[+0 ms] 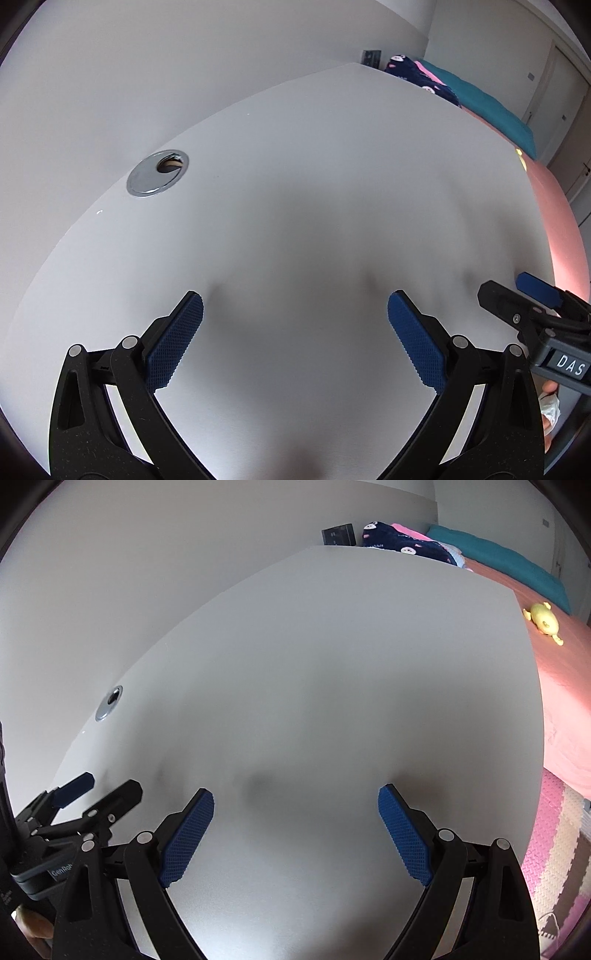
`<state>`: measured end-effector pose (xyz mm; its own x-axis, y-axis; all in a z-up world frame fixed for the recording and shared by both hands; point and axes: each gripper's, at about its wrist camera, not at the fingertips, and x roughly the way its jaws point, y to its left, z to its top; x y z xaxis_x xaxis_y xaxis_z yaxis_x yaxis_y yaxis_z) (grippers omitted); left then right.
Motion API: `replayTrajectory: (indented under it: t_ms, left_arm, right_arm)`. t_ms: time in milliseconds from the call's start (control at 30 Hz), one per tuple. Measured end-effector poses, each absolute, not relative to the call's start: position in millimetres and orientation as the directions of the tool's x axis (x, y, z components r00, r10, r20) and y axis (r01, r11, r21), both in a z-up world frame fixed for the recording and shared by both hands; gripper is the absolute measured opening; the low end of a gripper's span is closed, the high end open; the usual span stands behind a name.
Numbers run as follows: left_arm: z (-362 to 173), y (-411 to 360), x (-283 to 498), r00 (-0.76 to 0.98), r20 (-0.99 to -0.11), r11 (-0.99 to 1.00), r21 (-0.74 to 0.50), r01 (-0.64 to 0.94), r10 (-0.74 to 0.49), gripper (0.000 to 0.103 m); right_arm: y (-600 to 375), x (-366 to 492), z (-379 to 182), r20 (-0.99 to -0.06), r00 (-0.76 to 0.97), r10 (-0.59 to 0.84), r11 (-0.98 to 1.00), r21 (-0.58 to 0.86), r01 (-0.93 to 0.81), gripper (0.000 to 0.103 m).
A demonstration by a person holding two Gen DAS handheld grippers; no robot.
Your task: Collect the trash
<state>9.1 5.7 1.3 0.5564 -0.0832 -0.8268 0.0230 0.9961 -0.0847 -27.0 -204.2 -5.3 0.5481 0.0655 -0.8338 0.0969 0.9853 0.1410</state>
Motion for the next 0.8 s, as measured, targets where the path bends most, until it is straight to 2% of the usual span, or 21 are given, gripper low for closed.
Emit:
replayTrajectory:
  t_ms: [167,300,400,800]
  left_arm:
    - [-7,15,17,0.557,-0.827,0.997,-0.080,0.017,-0.076,0.097]
    - [-12,14,19,0.562,-0.826,0.999,-0.034,0.039,-0.050,0.097]
    - [-15,13,18,0.573,-0.819,0.999,-0.008,0.046,-0.033,0.097]
    - [-16,12,13,0.573,-0.819,0.999,-0.007,0.045,-0.031,0.097]
  right_arm:
    - [-195,-22,-10,-0.828,0.561,0.008,0.989,0.088,0.116,0.093]
    - [-187,-20,-15,-0.822,0.567,-0.052,0.992,0.024,0.125,0.100]
    - [-181,-19,-18,-0.819,0.566,-0.092,0.992,-0.026,0.124,0.100]
    - [-177,-15,-20,-0.821,0.562,-0.102,0.991,-0.033,0.131,0.100]
